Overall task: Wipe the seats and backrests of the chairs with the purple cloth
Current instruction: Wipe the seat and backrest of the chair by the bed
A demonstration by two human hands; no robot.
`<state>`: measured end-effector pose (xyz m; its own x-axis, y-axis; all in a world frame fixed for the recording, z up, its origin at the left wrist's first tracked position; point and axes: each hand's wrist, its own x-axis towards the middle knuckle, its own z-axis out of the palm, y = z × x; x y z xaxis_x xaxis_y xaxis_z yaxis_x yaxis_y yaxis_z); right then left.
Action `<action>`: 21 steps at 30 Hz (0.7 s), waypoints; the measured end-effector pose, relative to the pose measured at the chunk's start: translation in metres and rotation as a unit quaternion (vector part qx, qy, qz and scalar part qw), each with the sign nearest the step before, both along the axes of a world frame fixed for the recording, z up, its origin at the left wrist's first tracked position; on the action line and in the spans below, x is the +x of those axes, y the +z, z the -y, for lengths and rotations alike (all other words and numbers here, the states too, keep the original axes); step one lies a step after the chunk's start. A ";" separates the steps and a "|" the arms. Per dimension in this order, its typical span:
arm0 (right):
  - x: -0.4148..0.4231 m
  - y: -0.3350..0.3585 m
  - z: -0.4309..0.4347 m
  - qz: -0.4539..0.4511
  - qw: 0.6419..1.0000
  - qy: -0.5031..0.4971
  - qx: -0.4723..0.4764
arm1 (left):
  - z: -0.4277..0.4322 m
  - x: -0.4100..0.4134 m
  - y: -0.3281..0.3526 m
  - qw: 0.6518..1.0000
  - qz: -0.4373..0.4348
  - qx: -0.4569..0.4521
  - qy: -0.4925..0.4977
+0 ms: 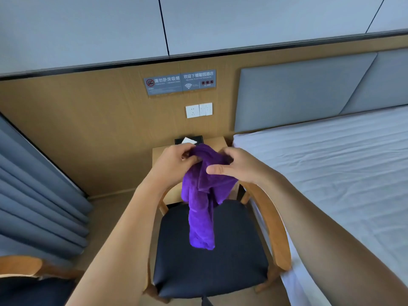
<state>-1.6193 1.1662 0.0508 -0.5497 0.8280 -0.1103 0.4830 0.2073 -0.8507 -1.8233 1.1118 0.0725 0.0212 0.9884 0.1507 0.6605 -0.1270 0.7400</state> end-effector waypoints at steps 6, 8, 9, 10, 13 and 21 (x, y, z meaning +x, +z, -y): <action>0.000 -0.053 0.020 0.062 0.994 0.087 -0.023 | -0.009 -0.003 0.015 0.990 0.121 0.012 0.071; -0.009 -0.055 0.023 0.035 0.997 0.069 0.000 | -0.010 -0.005 0.017 0.988 0.137 0.013 0.071; -0.014 -0.054 0.022 0.006 0.999 0.054 0.004 | -0.010 -0.006 0.018 0.988 0.139 0.012 0.070; -0.020 -0.055 0.020 -0.020 0.999 0.037 0.004 | -0.010 -0.007 0.017 0.988 0.141 0.010 0.069; -0.031 -0.057 0.012 -0.038 0.999 0.003 0.020 | -0.009 -0.011 0.016 0.986 0.149 0.014 0.070; -0.031 -0.047 0.023 0.002 0.998 0.025 0.054 | -0.017 -0.019 0.006 0.988 0.053 0.068 0.128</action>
<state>-1.6506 1.1431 0.0037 -0.5901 0.8069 -0.0251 0.4735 0.3208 -0.8203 -1.8418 1.1285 0.0788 -0.2500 0.9299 0.2697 0.6029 -0.0684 0.7949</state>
